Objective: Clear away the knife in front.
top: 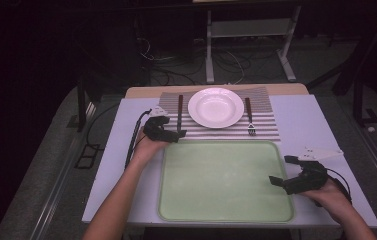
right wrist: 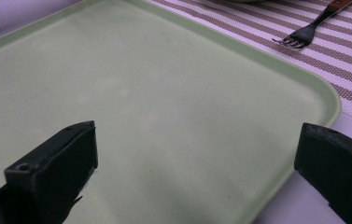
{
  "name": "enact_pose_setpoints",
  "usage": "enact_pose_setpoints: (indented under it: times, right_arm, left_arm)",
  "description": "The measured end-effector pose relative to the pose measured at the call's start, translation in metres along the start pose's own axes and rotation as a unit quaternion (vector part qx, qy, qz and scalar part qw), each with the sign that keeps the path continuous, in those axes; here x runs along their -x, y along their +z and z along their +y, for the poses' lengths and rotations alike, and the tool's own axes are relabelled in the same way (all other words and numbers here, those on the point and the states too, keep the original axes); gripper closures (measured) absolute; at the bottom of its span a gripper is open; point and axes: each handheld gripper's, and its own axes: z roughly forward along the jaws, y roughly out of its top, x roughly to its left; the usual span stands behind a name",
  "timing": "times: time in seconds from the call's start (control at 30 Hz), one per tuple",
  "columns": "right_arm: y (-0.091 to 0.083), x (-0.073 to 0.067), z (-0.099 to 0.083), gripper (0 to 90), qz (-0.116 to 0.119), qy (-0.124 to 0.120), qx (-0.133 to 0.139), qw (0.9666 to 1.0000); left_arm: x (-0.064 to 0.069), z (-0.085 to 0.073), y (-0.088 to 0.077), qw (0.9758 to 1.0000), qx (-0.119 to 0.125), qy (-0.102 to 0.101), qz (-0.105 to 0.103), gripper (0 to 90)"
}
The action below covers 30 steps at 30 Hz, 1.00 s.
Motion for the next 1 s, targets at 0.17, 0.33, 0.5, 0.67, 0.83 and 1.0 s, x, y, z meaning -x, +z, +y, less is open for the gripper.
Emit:
enact_pose_setpoints:
  times: [0.17, 0.33, 0.5, 0.67, 0.83, 1.0]
  right_arm:
    - [0.0, 0.0, 0.0, 0.0, 0.0, 0.001, 0.0, 1.0]
    - [0.001, 0.0, 0.0, 0.0, -0.001, 0.003, 0.0, 1.0]
    - [0.001, 0.0, 0.0, 0.0, 0.0, 0.001, -0.002, 1.0]
    - [0.0, 0.001, -0.001, 0.0, 0.0, 0.003, 0.001, 1.0]
    - [0.0, 0.001, -0.001, 0.0, 0.0, 0.004, 0.0, 1.0]
    - [0.0, 0.002, -0.001, 0.0, 0.001, 0.005, 0.001, 1.0]
  left_arm:
    - [-0.005, 0.004, 0.005, 1.0, 0.002, -0.003, 0.001, 10.1]
    - [-0.01, 0.007, 0.011, 1.0, -0.004, 0.002, 0.006, 16.3]
    - [-0.015, 0.012, 0.017, 0.9998, -0.006, 0.002, 0.017, 21.4]
    - [-0.021, 0.018, 0.026, 0.9995, -0.017, 0.012, 0.022, 39.6]
    - [-0.024, 0.018, 0.034, 0.9994, -0.022, 0.011, 0.026, 54.4]
    - [-0.026, 0.021, 0.045, 0.9985, -0.038, 0.021, 0.034, 72.1]
